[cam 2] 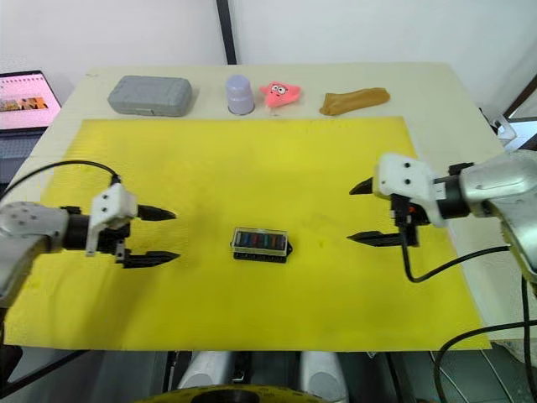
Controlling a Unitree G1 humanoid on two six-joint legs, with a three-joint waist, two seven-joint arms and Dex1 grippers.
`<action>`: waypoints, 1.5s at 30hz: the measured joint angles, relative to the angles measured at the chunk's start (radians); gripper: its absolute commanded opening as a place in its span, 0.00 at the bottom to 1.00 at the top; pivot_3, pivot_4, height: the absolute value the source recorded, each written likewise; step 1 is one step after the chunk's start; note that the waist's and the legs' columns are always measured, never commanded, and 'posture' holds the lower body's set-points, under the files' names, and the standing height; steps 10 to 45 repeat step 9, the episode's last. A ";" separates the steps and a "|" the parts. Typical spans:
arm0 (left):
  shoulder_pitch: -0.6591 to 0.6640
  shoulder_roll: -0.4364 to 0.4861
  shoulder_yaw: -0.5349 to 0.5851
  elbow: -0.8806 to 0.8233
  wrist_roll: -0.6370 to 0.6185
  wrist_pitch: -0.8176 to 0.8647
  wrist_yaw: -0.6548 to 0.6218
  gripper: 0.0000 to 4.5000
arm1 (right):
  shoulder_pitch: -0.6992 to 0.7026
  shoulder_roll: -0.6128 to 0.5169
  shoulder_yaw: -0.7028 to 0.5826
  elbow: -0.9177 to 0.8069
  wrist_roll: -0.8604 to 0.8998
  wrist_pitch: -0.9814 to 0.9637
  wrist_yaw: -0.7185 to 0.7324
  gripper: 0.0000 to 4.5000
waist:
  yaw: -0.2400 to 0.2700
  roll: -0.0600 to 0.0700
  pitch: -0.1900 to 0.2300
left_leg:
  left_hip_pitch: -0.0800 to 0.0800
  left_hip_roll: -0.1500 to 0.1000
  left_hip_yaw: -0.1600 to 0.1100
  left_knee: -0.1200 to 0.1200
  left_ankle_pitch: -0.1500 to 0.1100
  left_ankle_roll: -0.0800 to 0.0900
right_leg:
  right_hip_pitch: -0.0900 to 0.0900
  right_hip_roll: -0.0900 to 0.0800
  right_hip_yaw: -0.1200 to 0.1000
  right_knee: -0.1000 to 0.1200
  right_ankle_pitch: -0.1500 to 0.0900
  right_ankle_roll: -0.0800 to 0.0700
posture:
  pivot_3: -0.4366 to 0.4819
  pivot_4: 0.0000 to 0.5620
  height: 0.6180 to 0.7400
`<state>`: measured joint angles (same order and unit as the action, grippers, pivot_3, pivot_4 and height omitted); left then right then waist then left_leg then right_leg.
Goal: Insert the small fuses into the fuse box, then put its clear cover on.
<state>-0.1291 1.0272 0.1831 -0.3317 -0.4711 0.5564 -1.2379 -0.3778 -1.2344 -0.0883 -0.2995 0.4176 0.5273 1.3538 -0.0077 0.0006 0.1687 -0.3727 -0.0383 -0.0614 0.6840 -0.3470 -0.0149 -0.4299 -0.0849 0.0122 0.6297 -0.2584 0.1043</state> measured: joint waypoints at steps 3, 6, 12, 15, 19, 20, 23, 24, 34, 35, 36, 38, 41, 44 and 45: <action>0.042 0.034 0.087 -0.059 -0.049 0.063 0.004 1.00 | 0.029 -0.029 -0.040 0.055 -0.006 -0.035 0.030 0.99 | -0.001 0.000 0.001 | -0.001 0.000 0.000 0.000 0.002 -0.004 | -0.001 0.000 0.000 0.000 0.000 0.000 | 0.48 0.27 1.00; 0.046 0.045 0.124 -0.115 -0.089 0.115 0.025 1.00 | 0.063 -0.050 -0.061 0.109 -0.020 -0.079 0.060 0.99 | -0.001 0.000 0.001 | -0.001 0.000 0.000 0.000 0.002 -0.003 | -0.001 0.000 0.000 0.000 0.000 0.000 | 0.48 0.27 1.00; 0.065 0.062 0.159 -0.132 -0.110 0.138 0.027 1.00 | 0.086 -0.059 -0.080 0.112 -0.023 -0.095 0.068 0.99 | -0.005 0.002 0.003 | 0.000 0.000 0.001 0.000 0.001 -0.003 | -0.001 0.001 0.000 0.001 0.000 0.000 | 0.48 0.27 1.00; 0.065 0.062 0.159 -0.132 -0.110 0.138 0.027 1.00 | 0.086 -0.059 -0.080 0.112 -0.023 -0.095 0.068 0.99 | -0.005 0.002 0.003 | 0.000 0.000 0.001 0.000 0.001 -0.003 | -0.001 0.001 0.000 0.001 0.000 0.000 | 0.48 0.27 1.00; 0.065 0.062 0.159 -0.132 -0.110 0.138 0.027 1.00 | 0.086 -0.059 -0.080 0.112 -0.023 -0.095 0.068 0.99 | -0.005 0.002 0.003 | 0.000 0.000 0.001 0.000 0.001 -0.003 | -0.001 0.001 0.000 0.001 0.000 0.000 | 0.48 0.27 1.00; 0.065 0.062 0.159 -0.132 -0.110 0.138 0.027 1.00 | 0.086 -0.059 -0.080 0.112 -0.023 -0.095 0.068 0.99 | -0.005 0.002 0.003 | 0.000 0.000 0.001 0.000 0.001 -0.003 | -0.001 0.001 0.000 0.001 0.000 0.000 | 0.48 0.27 1.00; 0.065 0.062 0.159 -0.132 -0.110 0.138 0.027 1.00 | 0.086 -0.059 -0.080 0.112 -0.023 -0.095 0.068 0.99 | -0.005 0.002 0.003 | 0.000 0.000 0.001 0.000 0.001 -0.003 | -0.001 0.001 0.000 0.001 0.000 0.000 | 0.48 0.27 1.00; 0.065 0.062 0.159 -0.132 -0.110 0.138 0.027 1.00 | 0.086 -0.059 -0.080 0.112 -0.023 -0.095 0.068 0.99 | -0.005 0.002 0.003 | 0.000 0.000 0.001 0.000 0.001 -0.003 | -0.001 0.001 0.000 0.001 0.000 0.000 | 0.48 0.27 1.00; 0.065 0.062 0.159 -0.132 -0.110 0.138 0.027 1.00 | 0.086 -0.059 -0.080 0.112 -0.023 -0.095 0.068 0.99 | -0.005 0.002 0.003 | 0.000 0.000 0.001 0.000 0.001 -0.003 | -0.001 0.001 0.000 0.001 0.000 0.000 | 0.48 0.27 1.00; 0.065 0.062 0.159 -0.132 -0.110 0.138 0.027 1.00 | 0.086 -0.059 -0.080 0.112 -0.023 -0.095 0.068 0.99 | -0.005 0.002 0.003 | 0.000 0.000 0.001 0.000 0.001 -0.003 | -0.001 0.001 0.000 0.001 0.000 0.000 | 0.48 0.27 1.00; 0.065 0.062 0.159 -0.132 -0.110 0.138 0.027 1.00 | 0.086 -0.059 -0.080 0.112 -0.023 -0.095 0.068 0.99 | -0.005 0.002 0.003 | 0.000 0.000 0.001 0.000 0.001 -0.003 | -0.001 0.001 0.000 0.001 0.000 0.000 | 0.48 0.27 1.00; 0.065 0.062 0.159 -0.132 -0.110 0.138 0.027 1.00 | 0.086 -0.059 -0.080 0.112 -0.023 -0.095 0.068 0.99 | -0.005 0.002 0.003 | 0.000 0.000 0.001 0.000 0.001 -0.003 | -0.001 0.001 0.000 0.001 0.000 0.000 | 0.48 0.27 1.00; 0.065 0.062 0.159 -0.132 -0.110 0.138 0.027 1.00 | 0.086 -0.059 -0.080 0.112 -0.023 -0.095 0.068 0.99 | -0.005 0.002 0.003 | 0.000 0.000 0.001 0.000 0.001 -0.003 | -0.001 0.001 0.000 0.001 0.000 0.000 | 0.48 0.27 1.00; 0.065 0.062 0.159 -0.132 -0.110 0.138 0.027 1.00 | 0.086 -0.059 -0.080 0.112 -0.023 -0.095 0.068 0.99 | -0.005 0.002 0.003 | 0.000 0.000 0.001 0.000 0.001 -0.003 | -0.001 0.001 0.000 0.001 0.000 0.000 | 0.48 0.27 1.00; 0.065 0.062 0.159 -0.132 -0.110 0.138 0.027 1.00 | 0.086 -0.059 -0.080 0.112 -0.023 -0.095 0.068 0.99 | -0.005 0.002 0.003 | 0.000 0.000 0.001 0.000 0.001 -0.003 | -0.001 0.001 0.000 0.001 0.000 0.000 | 0.48 0.27 1.00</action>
